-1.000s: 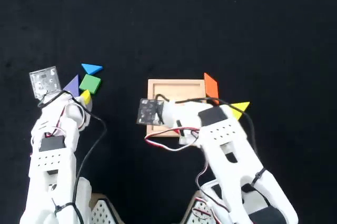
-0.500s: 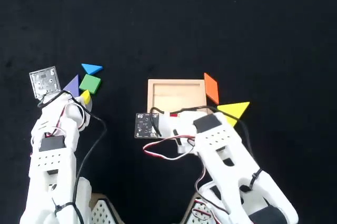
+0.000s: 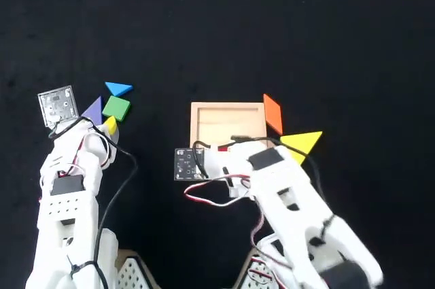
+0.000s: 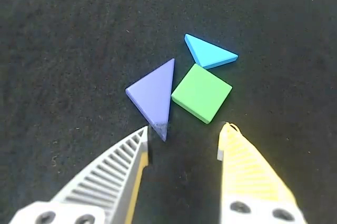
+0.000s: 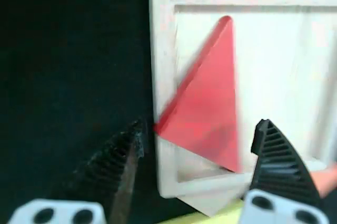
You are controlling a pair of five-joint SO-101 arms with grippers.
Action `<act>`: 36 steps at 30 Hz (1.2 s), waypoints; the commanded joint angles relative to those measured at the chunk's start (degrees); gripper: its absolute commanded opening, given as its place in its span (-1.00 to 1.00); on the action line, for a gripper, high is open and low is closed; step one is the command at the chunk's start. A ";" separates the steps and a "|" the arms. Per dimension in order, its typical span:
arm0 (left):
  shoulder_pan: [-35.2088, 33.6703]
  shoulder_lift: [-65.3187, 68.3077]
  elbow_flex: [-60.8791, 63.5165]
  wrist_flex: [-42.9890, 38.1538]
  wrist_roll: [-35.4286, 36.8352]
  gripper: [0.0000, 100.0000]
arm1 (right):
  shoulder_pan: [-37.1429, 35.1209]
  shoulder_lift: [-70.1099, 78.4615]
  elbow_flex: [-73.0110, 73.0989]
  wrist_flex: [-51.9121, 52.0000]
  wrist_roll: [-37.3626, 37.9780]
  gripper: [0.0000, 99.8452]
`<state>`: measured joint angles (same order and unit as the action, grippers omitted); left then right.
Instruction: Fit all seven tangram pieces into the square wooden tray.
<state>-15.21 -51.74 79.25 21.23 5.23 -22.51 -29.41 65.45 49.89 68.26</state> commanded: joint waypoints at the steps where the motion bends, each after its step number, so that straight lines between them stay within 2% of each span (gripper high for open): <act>1: -0.66 0.09 -1.63 -1.05 0.00 -0.56 | 3.16 7.34 -3.91 -3.60 0.70 -0.35; 6: -0.66 0.09 -1.63 -1.05 0.00 -0.56 | 3.96 15.96 -11.30 0.26 0.70 -0.35; 12: -0.66 0.09 -1.63 -1.14 0.00 -0.56 | 3.78 17.89 -13.41 0.35 1.05 -0.36; 14: -0.66 0.09 -1.63 -1.14 0.00 -0.56 | 3.60 17.98 -13.23 0.97 4.22 -0.37; 20: -0.66 0.09 -1.63 -1.14 0.00 -0.56 | 0.26 17.98 -12.70 7.21 12.75 -0.69; 29: -0.66 0.09 -1.63 -1.14 0.00 -0.56 | 0.09 17.45 -12.70 7.38 12.75 -0.91; 33: -0.66 0.09 -1.63 -1.14 0.00 -0.56 | 0.26 17.36 -14.64 7.56 12.22 -0.92; 36: -0.66 0.09 -1.63 -1.14 0.00 -0.56 | 1.14 17.36 -17.98 8.00 8.18 -0.91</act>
<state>-15.21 -51.74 79.25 21.23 5.23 -21.71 -11.38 51.12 56.75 79.52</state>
